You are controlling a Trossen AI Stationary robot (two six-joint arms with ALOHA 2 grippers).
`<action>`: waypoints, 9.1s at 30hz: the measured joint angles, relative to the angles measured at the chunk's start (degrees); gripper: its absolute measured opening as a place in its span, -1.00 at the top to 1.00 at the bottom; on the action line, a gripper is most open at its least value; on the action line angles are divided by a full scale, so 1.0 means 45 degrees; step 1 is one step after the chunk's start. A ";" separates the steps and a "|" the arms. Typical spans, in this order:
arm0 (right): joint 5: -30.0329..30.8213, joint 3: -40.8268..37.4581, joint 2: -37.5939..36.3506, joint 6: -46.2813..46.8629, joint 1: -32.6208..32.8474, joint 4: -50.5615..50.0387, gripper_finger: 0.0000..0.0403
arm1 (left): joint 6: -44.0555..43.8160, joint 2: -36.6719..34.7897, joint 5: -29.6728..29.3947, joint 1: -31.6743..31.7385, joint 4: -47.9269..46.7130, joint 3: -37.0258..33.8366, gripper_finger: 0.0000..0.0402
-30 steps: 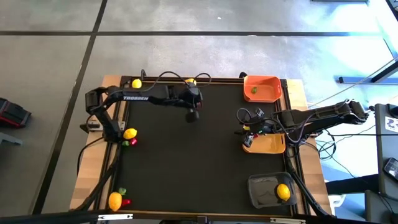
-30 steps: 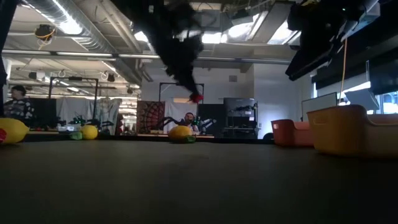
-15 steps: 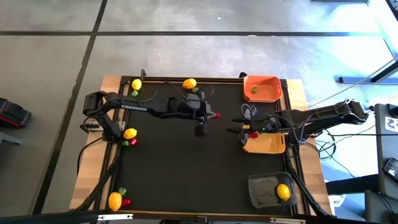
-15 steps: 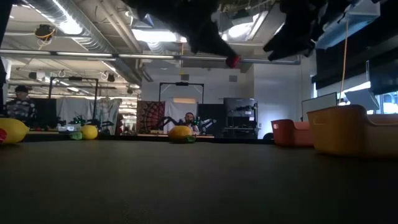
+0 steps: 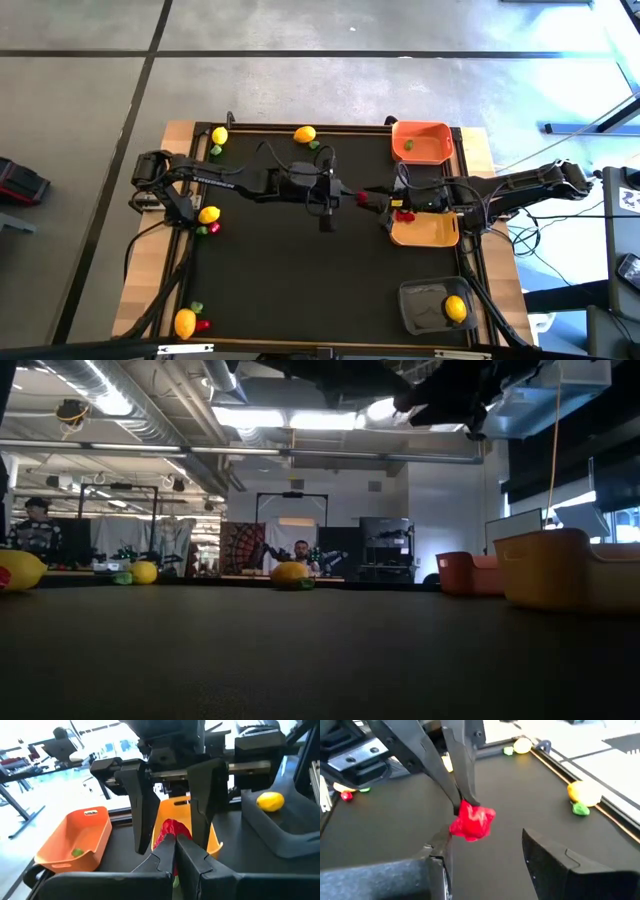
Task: Sort produce into baskets
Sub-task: Put the top red chili pepper into the yellow bin, then put the top right green chili pepper into the orange bin
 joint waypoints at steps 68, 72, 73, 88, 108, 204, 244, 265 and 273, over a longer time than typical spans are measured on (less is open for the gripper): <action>-0.3391 -0.0689 -0.1307 0.5990 0.0010 -1.1391 0.94 | -0.0514 -0.1064 0.0010 -0.0078 -0.4144 -0.0015 0.31; -0.3573 -0.1621 -0.1307 0.6171 0.0010 -1.0209 0.94 | -0.0514 -0.1064 0.0010 -0.0078 -0.4146 -0.0015 0.31; -0.3628 -0.1847 -0.1307 0.6241 0.0010 -0.9863 0.94 | -0.0510 -0.1064 0.0010 -0.0078 -0.4142 -0.0015 0.31; -0.3524 -0.4219 -0.1302 0.6690 -0.0005 -0.7092 0.94 | -0.0404 -0.1064 0.0010 -0.0073 -0.4140 -0.0015 0.31; -0.3154 -0.4659 -0.1195 0.7000 0.0000 -0.6685 0.37 | -0.0412 -0.1064 0.0015 -0.0073 -0.4132 -0.0015 0.31; -0.0056 -0.0476 -0.1229 0.3730 0.0000 -0.8438 0.34 | 0.5299 0.5596 0.1497 0.8349 -0.9025 0.4109 -0.44; -0.0138 -0.0481 -0.1229 0.3642 0.0000 -0.8427 0.34 | 0.4814 0.5670 0.1293 0.8024 -0.9190 0.4095 0.60; 0.1306 -0.0486 -0.1224 0.0548 -0.0001 -0.4934 -0.27 | 0.2607 0.0544 0.1298 0.4075 -0.9082 0.4095 0.57; 0.1486 -0.0486 -0.1224 -0.3224 0.0000 -0.1845 -0.23 | 0.2496 0.0467 0.1302 0.2323 -0.8903 0.4095 0.57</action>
